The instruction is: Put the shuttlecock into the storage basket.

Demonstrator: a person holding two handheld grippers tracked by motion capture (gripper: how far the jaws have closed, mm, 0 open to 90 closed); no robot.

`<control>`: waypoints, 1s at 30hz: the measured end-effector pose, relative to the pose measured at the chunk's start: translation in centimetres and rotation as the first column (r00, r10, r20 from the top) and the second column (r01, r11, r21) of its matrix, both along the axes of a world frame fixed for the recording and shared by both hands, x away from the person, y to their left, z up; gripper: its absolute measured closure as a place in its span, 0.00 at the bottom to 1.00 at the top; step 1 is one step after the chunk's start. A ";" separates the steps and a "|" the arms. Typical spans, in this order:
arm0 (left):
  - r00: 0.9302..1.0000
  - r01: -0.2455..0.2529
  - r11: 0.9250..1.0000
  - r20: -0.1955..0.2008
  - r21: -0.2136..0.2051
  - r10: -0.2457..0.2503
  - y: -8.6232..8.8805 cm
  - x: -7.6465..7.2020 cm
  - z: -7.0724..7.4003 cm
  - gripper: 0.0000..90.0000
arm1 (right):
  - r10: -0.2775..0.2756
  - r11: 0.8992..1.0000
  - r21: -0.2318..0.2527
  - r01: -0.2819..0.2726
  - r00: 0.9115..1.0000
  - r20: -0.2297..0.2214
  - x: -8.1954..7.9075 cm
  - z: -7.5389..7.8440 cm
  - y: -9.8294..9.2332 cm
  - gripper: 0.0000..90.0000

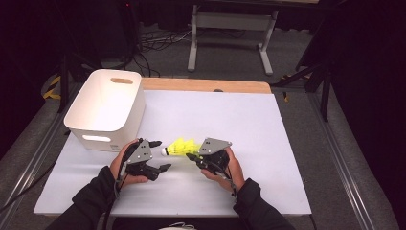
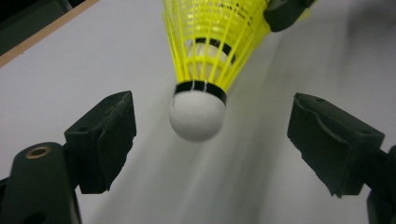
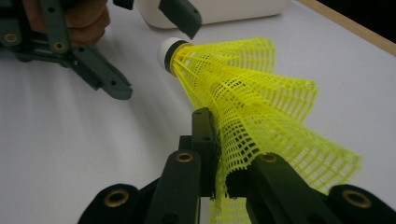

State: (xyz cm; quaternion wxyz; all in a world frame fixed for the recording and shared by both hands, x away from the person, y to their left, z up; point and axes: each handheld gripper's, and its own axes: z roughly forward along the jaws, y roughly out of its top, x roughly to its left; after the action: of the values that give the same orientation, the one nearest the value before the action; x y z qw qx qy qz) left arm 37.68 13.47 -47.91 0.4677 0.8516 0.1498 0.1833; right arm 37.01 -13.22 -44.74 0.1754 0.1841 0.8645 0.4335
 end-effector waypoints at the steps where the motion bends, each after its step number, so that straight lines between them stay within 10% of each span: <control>1: 1.000 0.004 1.000 -0.005 0.010 -0.004 -0.3 0.2 0.0 0.20 | 0.003 1.000 -0.007 -0.003 1.000 0.002 0.0 0.0 0.1 0.95; 15: 0.997 0.052 0.991 -0.056 0.121 -0.045 -2.5 1.6 -0.7 0.46 | 0.072 0.986 -0.151 -0.064 0.996 0.052 -1.0 0.0 1.5 0.95; 21: 0.995 0.071 0.987 -0.077 0.142 -0.061 -3.5 1.8 -1.0 0.52 | 0.115 0.959 -0.269 -0.091 0.991 0.075 -1.0 0.2 2.2 0.92; 30: 0.996 0.073 0.990 -0.050 0.117 -0.068 -4.2 1.9 -0.9 0.53 | 0.138 0.961 -0.246 -0.124 0.990 0.041 -0.9 1.2 2.7 0.87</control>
State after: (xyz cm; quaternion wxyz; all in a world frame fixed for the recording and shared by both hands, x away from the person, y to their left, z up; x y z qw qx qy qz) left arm 39.57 9.32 -48.86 0.4188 0.8867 0.1192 0.1558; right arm 36.07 -10.57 -43.55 0.1926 0.0910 0.9159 0.3403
